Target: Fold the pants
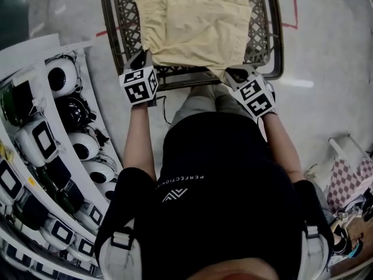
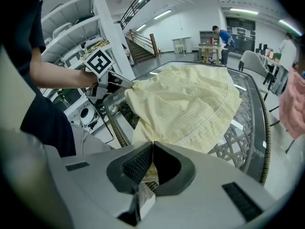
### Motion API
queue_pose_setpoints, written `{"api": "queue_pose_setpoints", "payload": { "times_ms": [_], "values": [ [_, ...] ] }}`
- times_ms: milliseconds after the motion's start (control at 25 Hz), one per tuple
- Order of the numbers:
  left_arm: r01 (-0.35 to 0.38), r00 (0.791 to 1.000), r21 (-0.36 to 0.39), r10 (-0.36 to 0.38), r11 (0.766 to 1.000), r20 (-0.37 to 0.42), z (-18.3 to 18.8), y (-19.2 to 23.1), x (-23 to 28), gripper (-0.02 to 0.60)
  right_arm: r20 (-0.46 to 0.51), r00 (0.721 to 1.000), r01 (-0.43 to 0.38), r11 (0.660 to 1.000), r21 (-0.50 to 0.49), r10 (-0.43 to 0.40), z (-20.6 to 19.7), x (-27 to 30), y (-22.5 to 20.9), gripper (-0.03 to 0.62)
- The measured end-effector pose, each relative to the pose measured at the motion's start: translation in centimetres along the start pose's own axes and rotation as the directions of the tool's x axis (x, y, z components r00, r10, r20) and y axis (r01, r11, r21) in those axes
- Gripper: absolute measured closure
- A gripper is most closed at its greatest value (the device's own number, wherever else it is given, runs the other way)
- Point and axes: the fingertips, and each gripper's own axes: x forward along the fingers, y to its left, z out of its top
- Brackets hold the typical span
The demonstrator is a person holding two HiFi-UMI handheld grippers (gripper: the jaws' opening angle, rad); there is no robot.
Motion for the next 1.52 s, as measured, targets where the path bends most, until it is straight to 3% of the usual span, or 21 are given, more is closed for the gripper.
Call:
{"api": "queue_pose_setpoints", "payload": {
  "times_ms": [800, 1200, 1520],
  "values": [
    [-0.038, 0.996, 0.014, 0.036, 0.999, 0.084, -3.1, -3.7, -7.8, 0.551, 0.072, 0.997, -0.012, 0.999, -0.053, 0.016, -1.1, -5.5, 2.1, 0.557],
    [-0.055, 0.992, 0.022, 0.052, 0.998, 0.118, -2.7, -5.0, -10.3, 0.553, 0.153, 0.987, 0.051, 0.996, -0.073, -0.039, 0.7, -8.4, 0.4, 0.557],
    [-0.059, 0.990, 0.043, 0.054, 0.997, 0.128, -0.7, -4.4, -9.7, 0.554, 0.191, 0.977, 0.112, 0.990, -0.085, -0.095, 4.3, -9.2, -2.7, 0.557]
  ]
}}
